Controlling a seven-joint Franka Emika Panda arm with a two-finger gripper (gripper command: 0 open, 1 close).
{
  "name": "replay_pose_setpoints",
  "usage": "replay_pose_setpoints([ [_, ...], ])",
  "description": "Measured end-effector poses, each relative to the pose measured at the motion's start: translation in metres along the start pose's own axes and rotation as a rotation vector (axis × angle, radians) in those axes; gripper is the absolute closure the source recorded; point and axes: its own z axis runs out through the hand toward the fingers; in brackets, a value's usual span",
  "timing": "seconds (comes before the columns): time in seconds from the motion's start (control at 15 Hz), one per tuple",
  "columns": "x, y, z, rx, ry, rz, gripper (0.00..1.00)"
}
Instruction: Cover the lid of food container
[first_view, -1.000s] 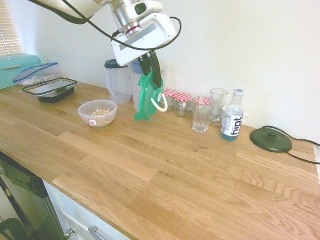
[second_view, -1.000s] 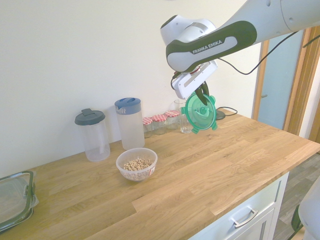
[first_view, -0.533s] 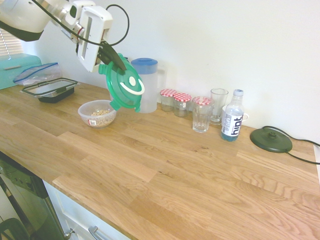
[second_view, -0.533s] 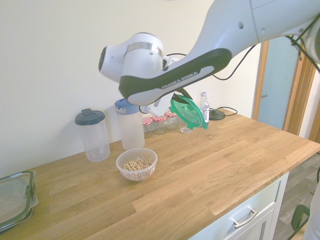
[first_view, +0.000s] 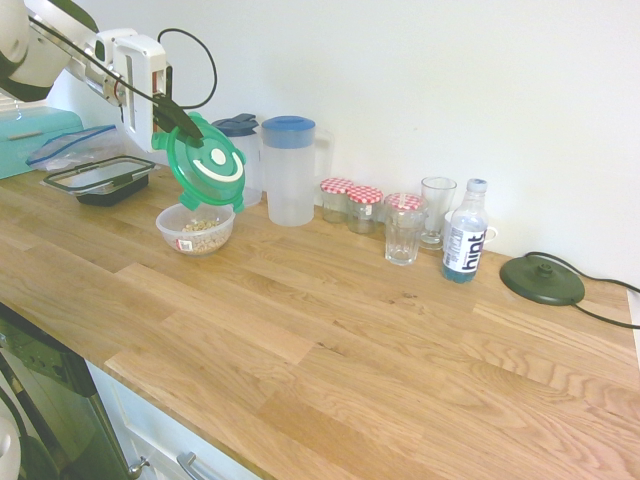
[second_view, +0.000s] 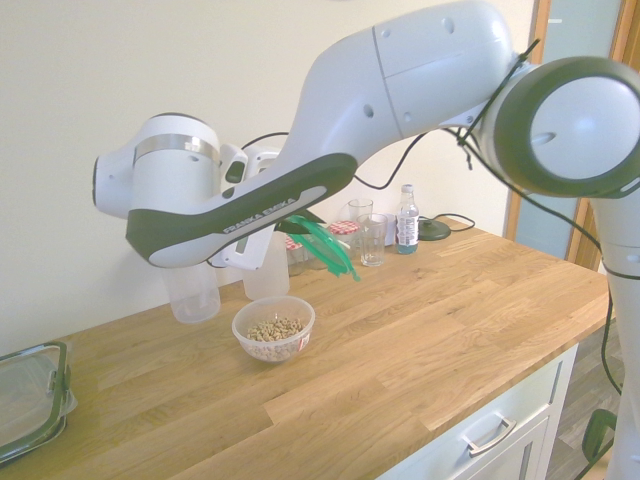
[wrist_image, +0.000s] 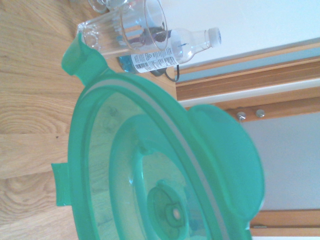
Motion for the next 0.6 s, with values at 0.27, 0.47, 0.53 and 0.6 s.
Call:
replay_pose_setpoints([
  [0.27, -0.03, -0.026, -0.029, -0.039, 0.038, -0.014, 1.0],
  [0.47, -0.048, -0.042, -0.034, -0.073, 0.063, -0.021, 1.0],
  [0.53, -0.052, -0.048, -0.033, -0.085, 0.066, -0.024, 1.0],
  [0.6, -0.056, -0.053, -0.031, -0.096, 0.071, -0.028, 1.0],
])
